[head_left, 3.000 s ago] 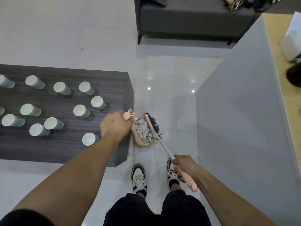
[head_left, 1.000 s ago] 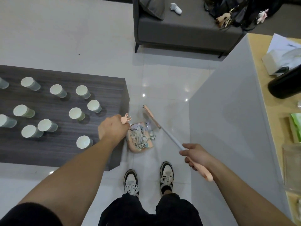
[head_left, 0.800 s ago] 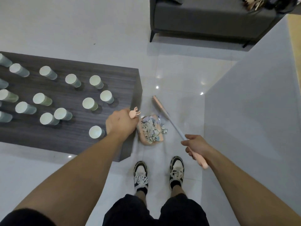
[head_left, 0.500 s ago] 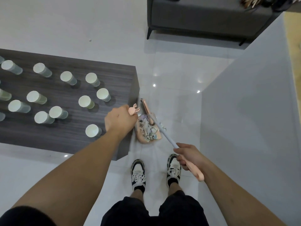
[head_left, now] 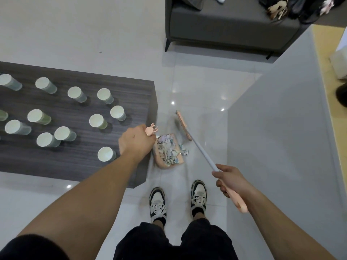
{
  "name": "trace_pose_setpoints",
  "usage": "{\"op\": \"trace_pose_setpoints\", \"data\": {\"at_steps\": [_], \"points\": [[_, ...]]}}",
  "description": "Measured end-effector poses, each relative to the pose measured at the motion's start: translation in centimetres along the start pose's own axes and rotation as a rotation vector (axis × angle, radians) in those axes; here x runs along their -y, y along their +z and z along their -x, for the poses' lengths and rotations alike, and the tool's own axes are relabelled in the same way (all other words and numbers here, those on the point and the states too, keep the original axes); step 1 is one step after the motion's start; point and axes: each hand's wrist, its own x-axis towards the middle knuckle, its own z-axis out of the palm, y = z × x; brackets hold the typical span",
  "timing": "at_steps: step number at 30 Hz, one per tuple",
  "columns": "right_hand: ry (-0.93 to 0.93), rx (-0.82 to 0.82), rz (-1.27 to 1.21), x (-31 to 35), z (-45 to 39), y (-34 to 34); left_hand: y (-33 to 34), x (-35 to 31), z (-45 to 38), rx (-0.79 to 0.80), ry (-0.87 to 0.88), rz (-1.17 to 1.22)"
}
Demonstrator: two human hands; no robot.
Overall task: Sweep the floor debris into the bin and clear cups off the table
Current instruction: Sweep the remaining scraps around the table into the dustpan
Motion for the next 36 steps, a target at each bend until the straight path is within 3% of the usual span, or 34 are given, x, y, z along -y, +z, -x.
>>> {"op": "trace_pose_setpoints", "data": {"at_steps": [7,15,27,36], "points": [[0.113,0.057,0.003,-2.1,-0.9,2.7,0.1,0.1,0.0,-0.011,0.0,0.011],[0.105,0.092,-0.247,-2.5,2.5,0.9,0.0,0.1,0.1,0.018,0.002,0.027],[-0.031,-0.064,0.021,1.3,-3.8,-0.8,0.1,-0.5,0.4,-0.01,-0.002,0.018],[0.103,0.146,0.035,-2.2,-2.4,1.9,0.4,-0.9,0.0,-0.019,-0.002,-0.009]]}}
